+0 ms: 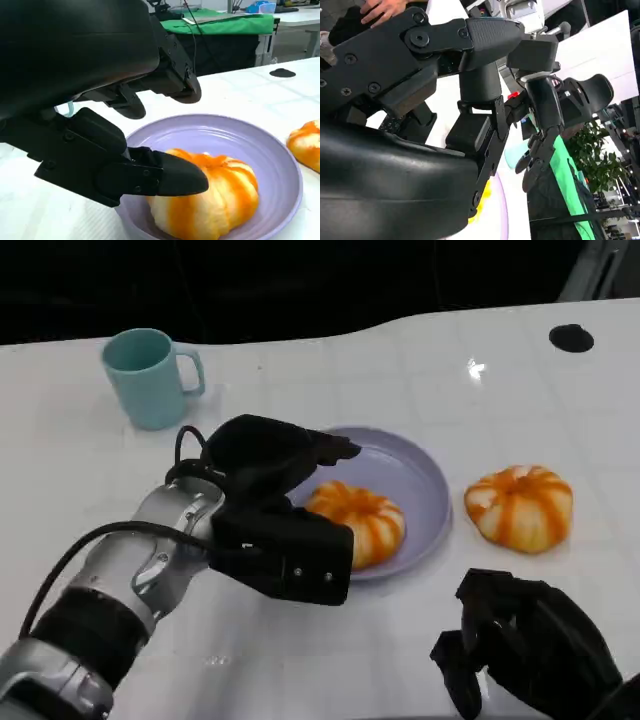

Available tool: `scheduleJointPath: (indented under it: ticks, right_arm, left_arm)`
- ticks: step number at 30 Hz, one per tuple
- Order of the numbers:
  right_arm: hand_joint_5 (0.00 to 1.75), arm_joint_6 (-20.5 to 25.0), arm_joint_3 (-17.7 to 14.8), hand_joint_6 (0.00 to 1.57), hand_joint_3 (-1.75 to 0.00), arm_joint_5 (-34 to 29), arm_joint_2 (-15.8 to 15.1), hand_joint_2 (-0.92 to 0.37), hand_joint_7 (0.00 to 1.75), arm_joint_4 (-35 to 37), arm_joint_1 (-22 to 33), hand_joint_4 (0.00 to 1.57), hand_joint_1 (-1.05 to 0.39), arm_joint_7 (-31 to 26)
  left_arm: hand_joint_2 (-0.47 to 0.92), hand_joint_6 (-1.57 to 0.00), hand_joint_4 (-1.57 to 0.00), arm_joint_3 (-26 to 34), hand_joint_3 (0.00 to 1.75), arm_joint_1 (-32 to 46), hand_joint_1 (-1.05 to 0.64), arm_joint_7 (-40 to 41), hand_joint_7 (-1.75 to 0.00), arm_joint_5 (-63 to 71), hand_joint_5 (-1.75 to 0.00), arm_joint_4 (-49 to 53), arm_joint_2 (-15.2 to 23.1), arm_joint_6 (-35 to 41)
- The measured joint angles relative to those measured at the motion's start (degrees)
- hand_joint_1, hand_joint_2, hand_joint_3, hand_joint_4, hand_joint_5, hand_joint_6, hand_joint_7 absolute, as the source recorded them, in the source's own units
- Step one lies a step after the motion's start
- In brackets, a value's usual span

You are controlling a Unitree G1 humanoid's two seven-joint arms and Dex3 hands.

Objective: Grasp the bread from the table and place it into the plate.

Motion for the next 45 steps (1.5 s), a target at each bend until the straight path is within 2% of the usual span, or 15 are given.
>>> scheduleJointPath:
  ticks: [4, 7, 9, 11, 14, 15, 17, 20, 23, 29, 34, 37, 41, 45]
  right_arm:
    - [1.55, 0.0, -0.01, 1.04, -0.41, 0.02, 0.04, -0.71, 1.41, 0.0, 0.0, 1.21, -0.94, 0.01]
    - [1.55, 0.01, -0.02, 1.04, -0.41, 0.11, 0.07, -0.71, 1.4, 0.0, -0.01, 1.21, -0.93, 0.01]
    - [1.55, 0.02, -0.02, 1.04, -0.41, 0.13, 0.08, -0.71, 1.4, -0.01, 0.0, 1.21, -0.94, 0.0]
    - [1.55, 0.06, -0.02, 1.04, -0.41, 0.14, 0.08, -0.71, 1.4, -0.01, 0.01, 1.21, -0.94, -0.03]
    - [1.56, 0.09, 0.03, 1.04, -0.41, 0.12, 0.08, -0.72, 1.4, -0.06, 0.1, 1.21, -0.93, -0.11]
    - [1.56, 0.09, 0.04, 1.04, -0.41, 0.1, 0.07, -0.72, 1.4, -0.08, 0.16, 1.21, -0.93, -0.14]
    - [1.56, 0.1, 0.09, 1.04, -0.41, 0.09, 0.07, -0.71, 1.4, -0.12, 0.22, 1.21, -0.93, -0.16]
    - [1.57, 0.15, 0.14, 1.05, -0.41, 0.11, 0.1, -0.71, 1.41, -0.3, 0.25, 1.21, -0.94, -0.2]
    - [1.56, 0.19, 0.2, 1.05, -0.4, 0.09, 0.07, -0.7, 1.41, -0.66, 0.33, 1.21, -0.93, -0.3]
    - [1.55, 1.04, 0.19, 1.05, -0.42, 0.14, 0.05, -0.7, 1.39, -1.13, 0.44, 1.21, -0.94, -0.42]
    - [1.54, 1.15, 0.22, 1.06, -0.42, 0.11, 0.07, -0.69, 1.39, -1.65, 0.54, 1.22, -0.95, -0.56]
    - [1.54, 1.2, 0.22, 1.06, -0.43, 0.1, 0.04, -0.69, 1.39, -1.93, 0.62, 1.22, -0.94, -0.82]
    - [1.54, 1.26, 0.27, 1.05, -0.45, 0.12, 0.02, -0.69, 1.39, -2.05, 0.65, 1.22, -0.93, -0.85]
    - [1.54, 1.36, 0.32, 1.05, -0.46, 0.11, 0.02, -0.68, 1.39, -2.25, 0.69, 1.22, -0.93, -0.9]
  left_arm:
    - [0.92, -0.45, -0.4, -0.02, 0.5, 0.94, -0.92, -0.6, -0.01, -0.05, -0.3, -1.58, 0.66, 0.41]
    - [0.92, -0.53, -0.5, 0.61, 0.42, 2.01, -0.86, -0.63, -0.04, -0.83, -0.37, -3.59, 1.3, -0.36]
    - [0.92, -0.65, -0.49, 1.81, 0.37, 3.27, -0.79, -0.19, -0.06, -2.64, -0.77, -4.6, 1.56, -1.95]
    - [0.92, -0.76, -0.52, 3.66, 0.31, 5.05, -0.73, 0.23, -0.11, -5.98, -1.06, -5.27, 1.59, -4.39]
    - [0.92, -0.85, -0.59, 6.99, 0.32, 8.05, -0.68, -0.26, -0.18, -12.6, -1.21, -6.17, 1.5, -7.87]
    - [0.92, -0.73, -0.57, 8.13, 0.35, 9.19, -0.69, -1.25, -0.54, -15.42, -1.38, -6.85, 1.43, -8.56]
    - [0.92, -0.55, -0.52, 10.67, 0.35, 11.61, -0.62, -4.93, -1.06, -22.53, -1.57, -8.21, 0.88, -9.73]
    - [0.92, -0.49, -0.54, 14.27, 0.36, 15.67, -0.6, -10.86, -1.43, -33.82, -1.72, -9.93, -0.62, -12.74]
    - [0.92, -0.48, -0.57, 16.66, 0.35, 19.95, -0.59, -14.97, -1.58, -42.04, -1.74, -12.49, -2.31, -13.49]
    - [0.92, -0.46, -0.6, 18.75, 0.32, 28.66, -0.58, -18.36, -1.73, -49.96, -1.75, -21.9, -4.89, -9.73]
    - [0.92, -0.51, -0.67, 19.72, 0.31, 34.58, -0.56, -22.3, -1.75, -56.69, -1.75, -27.42, -6.29, -3.62]
    - [0.92, -0.54, -0.71, 20.29, 0.36, 37.83, -0.59, -24.34, -1.75, -60.61, -1.75, -31.98, -6.31, 1.6]
    - [0.92, -0.56, -0.75, 20.98, 0.38, 43.02, -0.6, -25.05, -1.75, -65.07, -1.75, -38.46, -6.4, 8.05]
    - [0.92, -0.58, -0.8, 21.27, 0.33, 48.14, -0.59, -25.4, -1.75, -68.24, -1.75, -42.6, -7.17, 11.4]
